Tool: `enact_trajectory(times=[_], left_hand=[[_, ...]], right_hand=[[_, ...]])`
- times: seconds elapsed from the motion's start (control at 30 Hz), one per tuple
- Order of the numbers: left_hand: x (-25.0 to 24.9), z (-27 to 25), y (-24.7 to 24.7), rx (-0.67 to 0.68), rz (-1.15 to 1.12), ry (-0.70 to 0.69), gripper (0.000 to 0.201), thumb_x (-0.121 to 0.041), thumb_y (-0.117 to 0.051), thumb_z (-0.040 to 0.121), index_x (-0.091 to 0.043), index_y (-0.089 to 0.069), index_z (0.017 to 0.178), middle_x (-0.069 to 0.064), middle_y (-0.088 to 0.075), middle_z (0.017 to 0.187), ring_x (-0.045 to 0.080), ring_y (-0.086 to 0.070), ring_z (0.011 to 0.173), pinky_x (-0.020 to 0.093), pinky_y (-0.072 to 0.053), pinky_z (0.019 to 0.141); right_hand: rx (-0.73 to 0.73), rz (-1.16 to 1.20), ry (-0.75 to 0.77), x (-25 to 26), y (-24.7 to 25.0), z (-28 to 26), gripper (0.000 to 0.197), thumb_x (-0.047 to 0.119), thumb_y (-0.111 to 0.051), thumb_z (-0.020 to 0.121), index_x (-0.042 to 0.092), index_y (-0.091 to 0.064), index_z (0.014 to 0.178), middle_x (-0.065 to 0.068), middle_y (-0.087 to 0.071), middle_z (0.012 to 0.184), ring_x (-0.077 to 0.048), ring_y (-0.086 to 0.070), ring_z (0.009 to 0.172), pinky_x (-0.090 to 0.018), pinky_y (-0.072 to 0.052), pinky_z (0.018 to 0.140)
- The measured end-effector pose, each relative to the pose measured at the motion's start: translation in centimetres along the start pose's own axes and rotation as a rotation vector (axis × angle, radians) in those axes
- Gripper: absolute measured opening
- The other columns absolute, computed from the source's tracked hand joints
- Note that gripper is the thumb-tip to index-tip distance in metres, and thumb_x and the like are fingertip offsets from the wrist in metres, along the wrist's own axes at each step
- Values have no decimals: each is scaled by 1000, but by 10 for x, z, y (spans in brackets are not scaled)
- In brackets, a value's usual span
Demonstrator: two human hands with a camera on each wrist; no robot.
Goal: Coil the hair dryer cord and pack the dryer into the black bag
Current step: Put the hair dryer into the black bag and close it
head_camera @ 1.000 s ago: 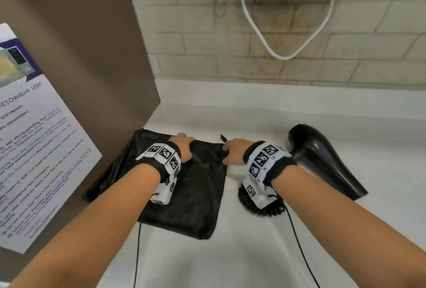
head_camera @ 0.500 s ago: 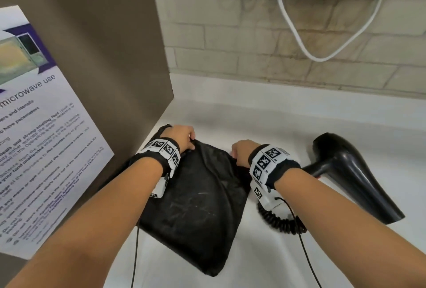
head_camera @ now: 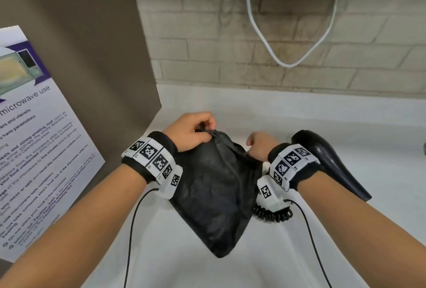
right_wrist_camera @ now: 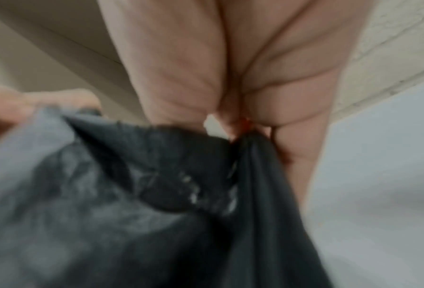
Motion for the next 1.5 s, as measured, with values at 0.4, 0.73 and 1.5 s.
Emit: enact_trajectory(times=[0.4,0.73,1.5], left_hand=[[107,-9,-42,399,746,746,62,-48,-37,93,-13,-34,143,13,-35,147,32,-39,130,37,-27,112],[33,-24,54,-547,537,433,43,-44,-72,74,-14,-52,99,13,-49,112,38,-47,104,40,-38,91],[43,-55,1,-83,829,713,81,-43,-73,73,-10,-32,134,12,-56,120,30,-57,109,36,-46,87]], right_hand=[[-193,228,333,32,16,-38,36,-17,-39,77,11,-61,69,-9,-50,107,-34,-48,113,-20,-37,82],[-64,-36,226,24,5,-34,41,-7,-33,90,4,-63,116,8,-39,77,-24,-49,106,-19,-31,91],[-242,-341,204,22,-15,-34,41,14,-55,85,12,-49,125,-12,-33,123,-32,-58,90,-32,-46,74]])
Point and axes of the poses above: each hand's wrist, its own z-axis towards the middle knuckle, its own y-axis out of the back of the hand, x = y × z, the point moved 6 cm from there along z, towards the middle knuckle
